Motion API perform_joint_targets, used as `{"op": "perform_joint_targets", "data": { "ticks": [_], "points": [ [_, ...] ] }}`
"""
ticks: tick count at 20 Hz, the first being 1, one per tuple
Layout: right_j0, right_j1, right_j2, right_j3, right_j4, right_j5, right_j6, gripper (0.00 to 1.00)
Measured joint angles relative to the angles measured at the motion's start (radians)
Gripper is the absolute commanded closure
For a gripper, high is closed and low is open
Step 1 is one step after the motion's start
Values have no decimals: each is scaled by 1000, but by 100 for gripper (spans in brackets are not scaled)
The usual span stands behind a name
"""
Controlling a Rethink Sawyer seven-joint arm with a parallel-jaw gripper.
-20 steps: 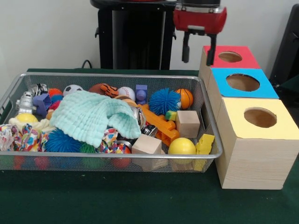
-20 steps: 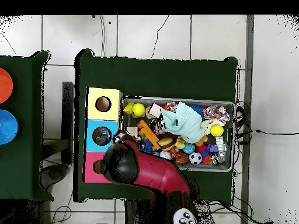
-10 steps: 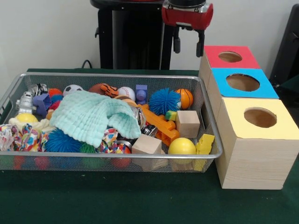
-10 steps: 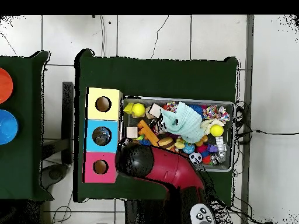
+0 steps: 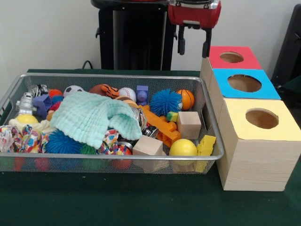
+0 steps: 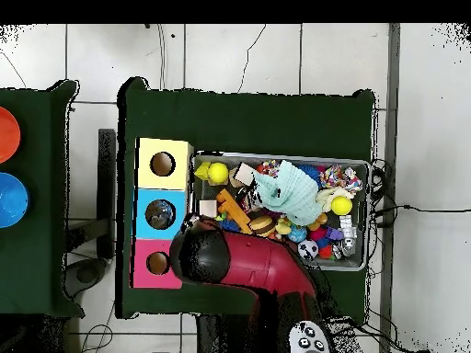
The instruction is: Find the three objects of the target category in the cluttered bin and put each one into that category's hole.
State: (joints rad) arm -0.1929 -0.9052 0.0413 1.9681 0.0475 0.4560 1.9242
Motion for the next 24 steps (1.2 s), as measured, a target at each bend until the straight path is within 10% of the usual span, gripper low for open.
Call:
{"op": "perform_joint_targets", "data": {
  "ticks": [24],
  "points": [
    [-486, 112, 270, -126, -259, -67, -10, 0]
  ]
}}
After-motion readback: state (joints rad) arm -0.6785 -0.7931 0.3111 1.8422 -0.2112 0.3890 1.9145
